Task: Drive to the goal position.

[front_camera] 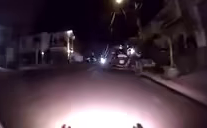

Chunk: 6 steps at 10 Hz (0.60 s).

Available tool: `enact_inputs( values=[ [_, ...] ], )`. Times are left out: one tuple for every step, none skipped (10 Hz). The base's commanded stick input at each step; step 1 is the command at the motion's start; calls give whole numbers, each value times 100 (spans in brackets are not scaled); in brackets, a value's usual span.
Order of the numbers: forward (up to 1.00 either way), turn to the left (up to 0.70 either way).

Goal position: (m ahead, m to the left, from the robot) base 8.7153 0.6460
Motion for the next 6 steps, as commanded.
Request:
enact_inputs(
  values=[
    [60,0],
    [60,0],
    [60,0],
    [60,0],
    [60,0],
    [60,0]
  ],
)
